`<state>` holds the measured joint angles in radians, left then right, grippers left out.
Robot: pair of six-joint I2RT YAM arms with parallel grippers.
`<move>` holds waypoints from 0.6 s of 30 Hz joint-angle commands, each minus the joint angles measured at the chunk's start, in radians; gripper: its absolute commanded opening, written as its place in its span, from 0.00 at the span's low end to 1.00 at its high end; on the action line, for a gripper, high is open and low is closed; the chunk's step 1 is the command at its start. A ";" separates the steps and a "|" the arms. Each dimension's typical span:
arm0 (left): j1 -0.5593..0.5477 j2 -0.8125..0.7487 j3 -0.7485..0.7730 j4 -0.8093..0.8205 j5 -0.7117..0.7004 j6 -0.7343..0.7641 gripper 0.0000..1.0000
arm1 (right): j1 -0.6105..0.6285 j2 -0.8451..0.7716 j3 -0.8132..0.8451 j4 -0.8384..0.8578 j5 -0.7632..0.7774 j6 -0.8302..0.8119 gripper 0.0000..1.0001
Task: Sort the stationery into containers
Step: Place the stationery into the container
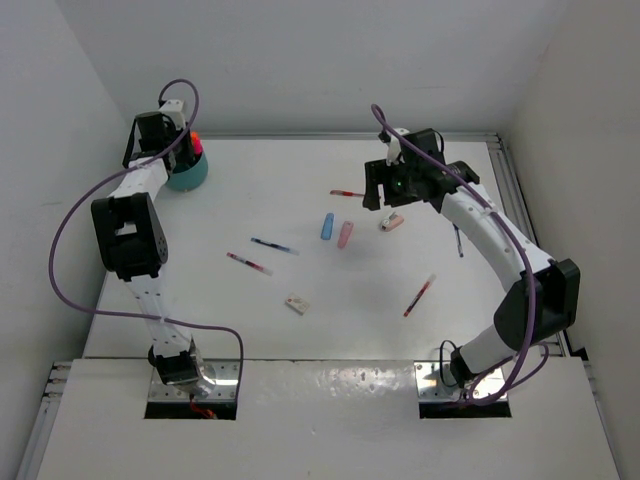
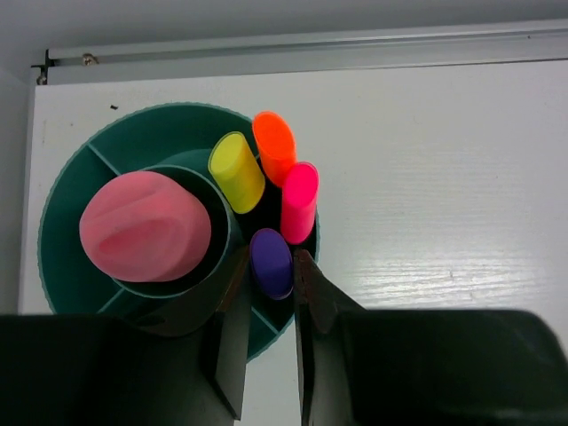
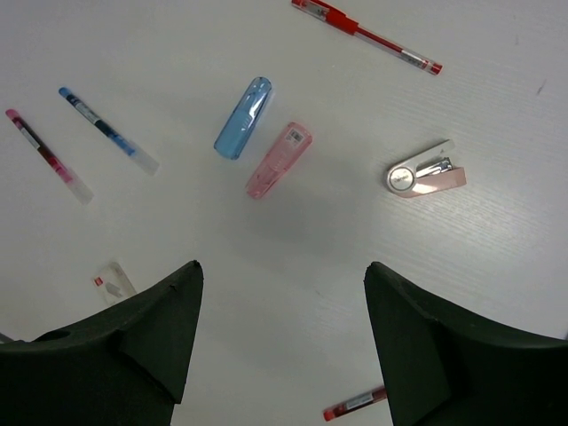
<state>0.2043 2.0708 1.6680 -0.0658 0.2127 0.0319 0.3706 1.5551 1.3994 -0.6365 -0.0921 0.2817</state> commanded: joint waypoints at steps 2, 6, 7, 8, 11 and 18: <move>-0.002 -0.017 -0.010 0.037 0.019 -0.021 0.00 | -0.009 -0.003 -0.011 0.018 -0.017 0.013 0.72; -0.002 -0.020 -0.013 0.034 0.034 -0.023 0.16 | -0.009 -0.007 -0.016 0.018 -0.020 0.016 0.72; 0.000 -0.024 -0.011 0.037 0.040 -0.021 0.36 | -0.010 -0.007 -0.016 0.018 -0.021 0.017 0.72; 0.000 -0.026 -0.010 0.037 0.042 -0.021 0.44 | -0.009 -0.009 -0.017 0.017 -0.020 0.017 0.72; 0.000 -0.041 0.022 0.032 0.044 -0.023 0.61 | -0.010 -0.012 -0.019 0.018 -0.023 0.017 0.72; 0.012 -0.135 0.188 0.004 0.062 0.000 0.63 | -0.012 -0.026 -0.020 0.015 -0.021 0.004 0.72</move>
<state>0.2062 2.0674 1.7611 -0.1097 0.2485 0.0158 0.3649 1.5551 1.3838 -0.6369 -0.1070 0.2878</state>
